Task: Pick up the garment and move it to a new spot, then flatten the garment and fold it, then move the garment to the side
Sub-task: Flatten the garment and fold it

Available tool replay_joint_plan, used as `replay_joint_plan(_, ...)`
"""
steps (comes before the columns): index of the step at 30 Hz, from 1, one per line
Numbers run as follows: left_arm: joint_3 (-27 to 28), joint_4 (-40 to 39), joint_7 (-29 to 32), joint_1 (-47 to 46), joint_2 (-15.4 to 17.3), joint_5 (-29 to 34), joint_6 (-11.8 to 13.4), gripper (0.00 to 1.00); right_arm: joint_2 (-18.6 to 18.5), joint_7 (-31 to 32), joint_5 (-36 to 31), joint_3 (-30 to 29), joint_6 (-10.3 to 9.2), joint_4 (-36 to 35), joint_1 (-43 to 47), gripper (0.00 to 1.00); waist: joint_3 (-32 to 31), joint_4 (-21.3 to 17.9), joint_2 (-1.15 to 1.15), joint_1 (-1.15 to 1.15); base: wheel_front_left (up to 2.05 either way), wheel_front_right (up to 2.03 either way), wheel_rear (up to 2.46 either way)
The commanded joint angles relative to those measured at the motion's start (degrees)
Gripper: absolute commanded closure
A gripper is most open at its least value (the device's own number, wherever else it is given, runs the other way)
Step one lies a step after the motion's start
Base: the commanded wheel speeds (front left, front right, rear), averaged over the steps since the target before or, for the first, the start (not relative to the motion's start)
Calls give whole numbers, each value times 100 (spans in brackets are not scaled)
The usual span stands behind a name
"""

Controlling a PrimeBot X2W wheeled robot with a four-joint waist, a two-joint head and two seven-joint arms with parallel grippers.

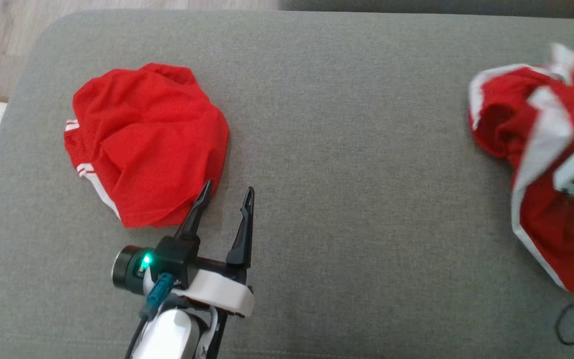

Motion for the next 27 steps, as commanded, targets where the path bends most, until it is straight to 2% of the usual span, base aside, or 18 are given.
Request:
replay_joint_plan(1, 184, -204, -29, -276, -7, -51, 11, 0, -141, 142, -231, -34, 40, -30, -200, 0, 30, 28, 0, 0, 0, 0, 0)
replay_joint_plan(5, 197, -193, -29, -293, -7, -59, 13, 0, -193, 171, -584, -344, 40, 193, -236, 0, 53, 44, 0, 0, 0, 0, 0)
replay_joint_plan(12, 276, -150, -29, -267, -7, -26, 10, 0, 207, -318, -727, -375, 40, 152, -160, 0, -36, -76, 0, 0, 0, 0, 0)
replay_joint_plan(21, 368, -181, -29, -167, -7, 30, 2, 0, 446, -908, -364, 581, 40, -756, 409, 0, -272, -311, 0, 0, 0, 0, 0)
replay_joint_plan(23, 380, -184, -29, -143, -7, 35, -4, 0, 454, -958, -119, 966, 40, -1028, 693, 0, -327, -343, 0, 0, 0, 0, 0)
replay_joint_plan(24, 390, -188, -29, -122, -7, 34, -8, 0, 456, -983, 152, 1366, 40, -1281, 1031, 0, -374, -366, 0, 0, 0, 0, 0)
replay_joint_plan(27, 404, -188, -29, -87, -7, 35, -10, 0, 457, -1017, 464, 1851, 40, -1617, 1523, 0, -438, -393, 0, 0, 0, 0, 0)
